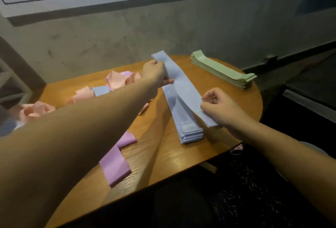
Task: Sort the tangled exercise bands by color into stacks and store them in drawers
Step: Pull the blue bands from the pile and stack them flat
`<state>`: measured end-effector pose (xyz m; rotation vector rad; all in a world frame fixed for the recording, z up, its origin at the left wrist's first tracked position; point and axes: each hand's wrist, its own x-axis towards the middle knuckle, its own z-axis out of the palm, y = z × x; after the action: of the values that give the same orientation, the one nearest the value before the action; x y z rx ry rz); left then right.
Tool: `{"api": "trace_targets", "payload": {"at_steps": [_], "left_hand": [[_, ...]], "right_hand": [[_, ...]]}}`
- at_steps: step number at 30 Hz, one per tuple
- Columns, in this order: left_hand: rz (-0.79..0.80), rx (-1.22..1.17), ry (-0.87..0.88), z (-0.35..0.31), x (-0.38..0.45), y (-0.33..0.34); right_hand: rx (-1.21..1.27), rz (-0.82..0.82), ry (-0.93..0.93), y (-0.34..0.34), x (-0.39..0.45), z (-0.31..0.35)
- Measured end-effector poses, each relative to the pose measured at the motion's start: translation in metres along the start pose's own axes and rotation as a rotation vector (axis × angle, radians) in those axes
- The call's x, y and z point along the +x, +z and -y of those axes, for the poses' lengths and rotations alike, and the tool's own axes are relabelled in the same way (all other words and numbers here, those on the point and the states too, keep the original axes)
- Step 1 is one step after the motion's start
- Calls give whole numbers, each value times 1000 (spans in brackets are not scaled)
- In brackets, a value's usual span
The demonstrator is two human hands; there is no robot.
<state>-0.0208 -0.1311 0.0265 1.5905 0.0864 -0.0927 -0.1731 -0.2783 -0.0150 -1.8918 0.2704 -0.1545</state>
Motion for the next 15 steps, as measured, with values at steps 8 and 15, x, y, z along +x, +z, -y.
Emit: {"api": "trace_targets", "payload": {"at_steps": [8,15], "left_hand": [[8,120,-7,24,39,-8],[20,320,-17,49,55,-8]], "right_hand": [[35,264,106,12,16,0],[-286,292,-41,10,30,-25]]}}
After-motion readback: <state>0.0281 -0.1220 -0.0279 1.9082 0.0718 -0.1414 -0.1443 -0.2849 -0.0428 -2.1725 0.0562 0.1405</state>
